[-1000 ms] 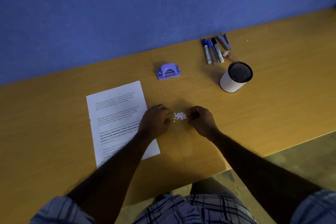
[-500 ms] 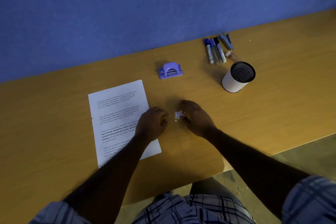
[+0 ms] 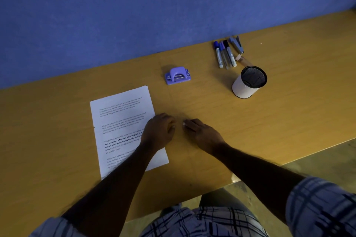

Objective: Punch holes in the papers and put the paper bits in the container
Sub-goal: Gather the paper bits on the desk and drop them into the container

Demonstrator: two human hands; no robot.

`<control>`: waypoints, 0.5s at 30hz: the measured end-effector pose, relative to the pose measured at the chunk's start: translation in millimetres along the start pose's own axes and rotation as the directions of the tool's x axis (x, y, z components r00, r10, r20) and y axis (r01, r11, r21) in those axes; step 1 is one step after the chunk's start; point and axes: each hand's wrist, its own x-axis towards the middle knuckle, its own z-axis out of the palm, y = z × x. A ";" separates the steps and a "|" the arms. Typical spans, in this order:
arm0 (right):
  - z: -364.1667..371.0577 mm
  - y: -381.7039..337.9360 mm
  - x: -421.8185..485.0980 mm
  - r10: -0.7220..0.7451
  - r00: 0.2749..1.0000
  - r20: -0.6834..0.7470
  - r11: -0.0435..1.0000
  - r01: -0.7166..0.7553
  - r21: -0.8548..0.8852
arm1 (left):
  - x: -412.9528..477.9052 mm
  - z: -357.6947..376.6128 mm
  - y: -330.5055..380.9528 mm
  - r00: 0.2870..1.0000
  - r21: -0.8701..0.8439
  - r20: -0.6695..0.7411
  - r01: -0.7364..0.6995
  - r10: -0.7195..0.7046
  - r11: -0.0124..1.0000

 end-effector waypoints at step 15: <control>-3.7 12.9 19.5 0.069 0.992 0.109 0.996 -0.075 0.053 | 1.1 5.1 -4.0 1.000 0.024 0.013 -0.009 0.009 1.000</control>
